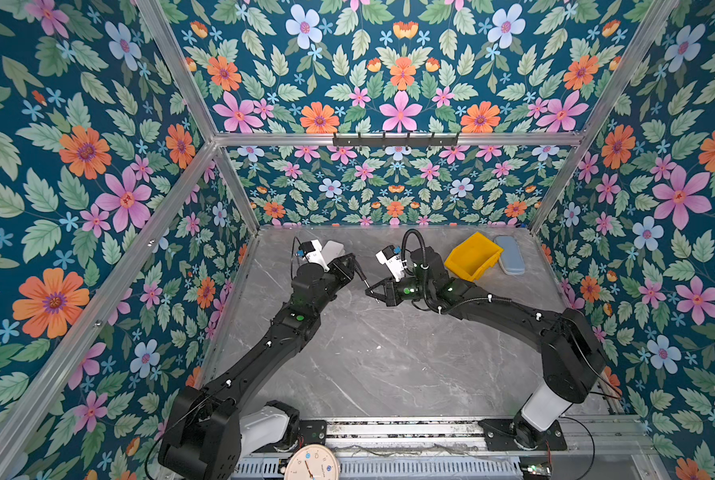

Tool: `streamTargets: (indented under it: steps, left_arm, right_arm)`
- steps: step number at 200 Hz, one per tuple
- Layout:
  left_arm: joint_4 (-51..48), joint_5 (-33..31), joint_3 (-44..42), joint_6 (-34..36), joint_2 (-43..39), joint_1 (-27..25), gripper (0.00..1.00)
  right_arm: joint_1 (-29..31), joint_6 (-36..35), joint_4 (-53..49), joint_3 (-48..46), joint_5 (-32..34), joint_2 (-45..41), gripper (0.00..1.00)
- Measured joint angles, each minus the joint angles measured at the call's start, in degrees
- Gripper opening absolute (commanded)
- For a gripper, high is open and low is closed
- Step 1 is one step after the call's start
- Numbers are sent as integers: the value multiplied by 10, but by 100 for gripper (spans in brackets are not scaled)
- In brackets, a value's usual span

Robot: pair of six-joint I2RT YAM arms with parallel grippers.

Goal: Put the screwdriver in the bin
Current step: 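Close the right gripper on the screwdriver shaft while the left gripper releases, then carry the screwdriver over the yellow bin with the right gripper while the left withdraws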

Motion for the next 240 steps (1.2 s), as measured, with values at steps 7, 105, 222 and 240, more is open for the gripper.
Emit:
streamTargets:
  steps: [7, 105, 222, 240]
  left_arm:
    - [0, -1, 0, 9, -1, -2, 49]
    - [40, -15, -20, 230, -23, -46, 100]
    - [92, -5, 14, 481, 94, -186, 100]
    - [92, -4, 24, 505, 113, -205, 100]
  right_arm:
    - [-2, 0, 0, -2, 7, -2, 0]
    - [-71, 72, -5, -76, 185, -67, 0]
    - [-229, 154, -188, -4, 396, -46, 0]
    - [-246, 162, -226, 39, 402, -8, 0]
